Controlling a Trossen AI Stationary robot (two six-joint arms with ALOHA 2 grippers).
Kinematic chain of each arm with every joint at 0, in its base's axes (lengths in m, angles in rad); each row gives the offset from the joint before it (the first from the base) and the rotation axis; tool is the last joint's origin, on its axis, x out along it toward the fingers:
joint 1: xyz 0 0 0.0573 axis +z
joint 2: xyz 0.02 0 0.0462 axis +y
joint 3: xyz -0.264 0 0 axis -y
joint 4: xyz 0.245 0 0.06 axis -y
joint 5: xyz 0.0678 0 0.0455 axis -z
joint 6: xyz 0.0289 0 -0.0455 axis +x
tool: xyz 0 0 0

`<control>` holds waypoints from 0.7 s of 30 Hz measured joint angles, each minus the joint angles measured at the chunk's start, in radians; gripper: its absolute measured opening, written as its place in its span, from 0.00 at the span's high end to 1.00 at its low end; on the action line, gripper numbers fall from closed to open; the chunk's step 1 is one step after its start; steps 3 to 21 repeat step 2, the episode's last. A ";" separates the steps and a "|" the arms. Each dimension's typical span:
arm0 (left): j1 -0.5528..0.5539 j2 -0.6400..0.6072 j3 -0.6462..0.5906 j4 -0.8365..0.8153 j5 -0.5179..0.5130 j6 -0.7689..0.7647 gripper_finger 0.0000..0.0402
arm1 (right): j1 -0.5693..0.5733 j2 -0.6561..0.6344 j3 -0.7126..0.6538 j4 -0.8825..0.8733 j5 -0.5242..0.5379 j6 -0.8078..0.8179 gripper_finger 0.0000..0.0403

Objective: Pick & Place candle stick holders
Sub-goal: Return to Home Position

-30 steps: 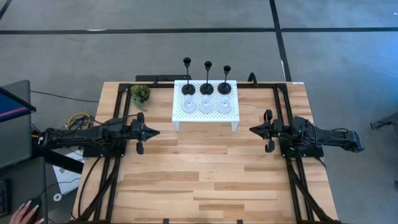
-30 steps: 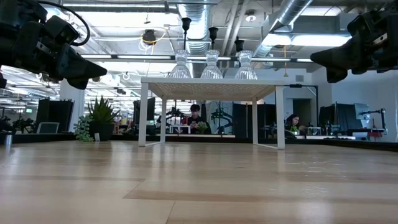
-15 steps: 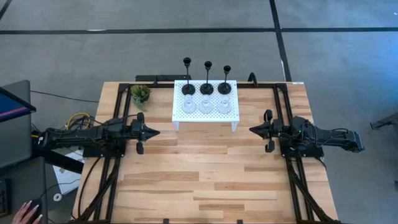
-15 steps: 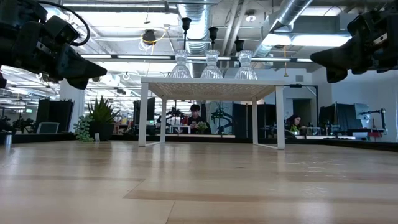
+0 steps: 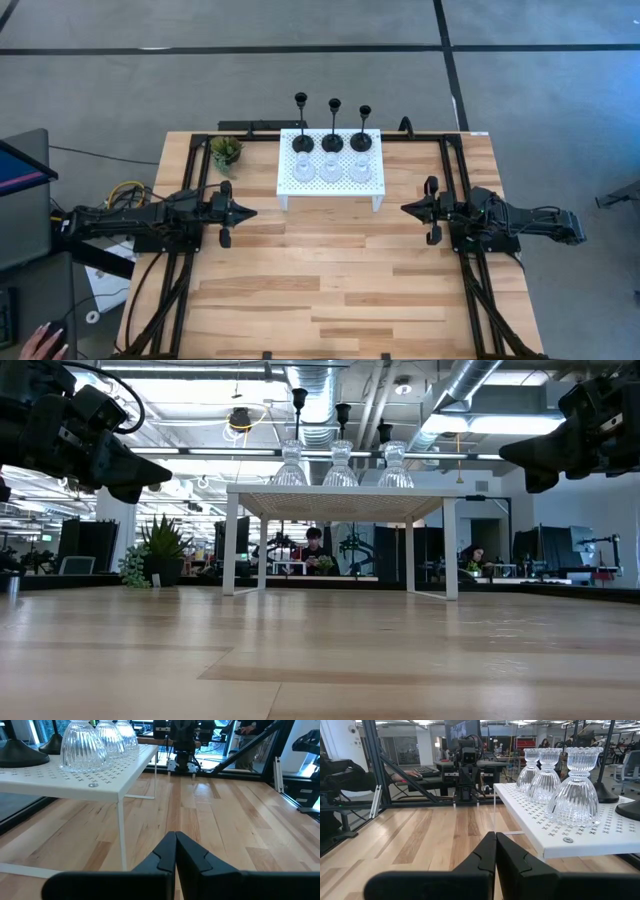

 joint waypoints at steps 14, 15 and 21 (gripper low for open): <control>0.000 0.000 0.000 0.000 0.000 0.000 0.98 | 0.000 0.000 0.000 0.000 0.000 0.000 1.00; 0.000 0.000 0.000 0.000 0.000 0.000 0.98 | 0.000 0.000 0.000 0.000 0.000 0.000 1.00; 0.000 0.000 0.000 0.000 0.000 0.000 0.98 | 0.000 0.000 0.000 0.000 0.000 0.000 1.00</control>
